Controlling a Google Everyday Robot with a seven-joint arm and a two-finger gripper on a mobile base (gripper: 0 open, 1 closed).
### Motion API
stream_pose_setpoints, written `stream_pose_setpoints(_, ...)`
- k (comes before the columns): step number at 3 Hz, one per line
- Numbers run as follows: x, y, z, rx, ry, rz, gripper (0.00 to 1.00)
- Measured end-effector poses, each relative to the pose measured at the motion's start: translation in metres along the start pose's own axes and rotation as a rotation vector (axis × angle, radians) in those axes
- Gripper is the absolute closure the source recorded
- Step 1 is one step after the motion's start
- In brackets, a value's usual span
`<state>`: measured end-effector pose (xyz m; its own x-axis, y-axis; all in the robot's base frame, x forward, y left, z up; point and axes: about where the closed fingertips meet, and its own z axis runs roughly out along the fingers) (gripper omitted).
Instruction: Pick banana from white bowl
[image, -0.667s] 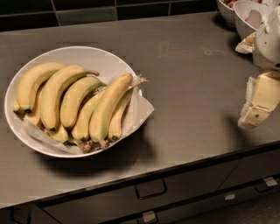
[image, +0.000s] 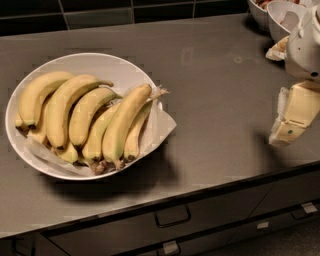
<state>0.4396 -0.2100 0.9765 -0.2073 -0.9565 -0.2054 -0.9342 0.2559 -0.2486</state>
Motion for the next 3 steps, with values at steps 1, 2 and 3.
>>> stream_pose_setpoints(1, -0.036, 0.005, 0.015, -0.043, -0.004, -0.103, 0.0)
stream_pose_setpoints(2, -0.084, 0.011, 0.022, -0.082, -0.02, -0.248, 0.0)
stream_pose_setpoints(3, -0.126, 0.017, 0.017, -0.08, -0.058, -0.376, 0.0)
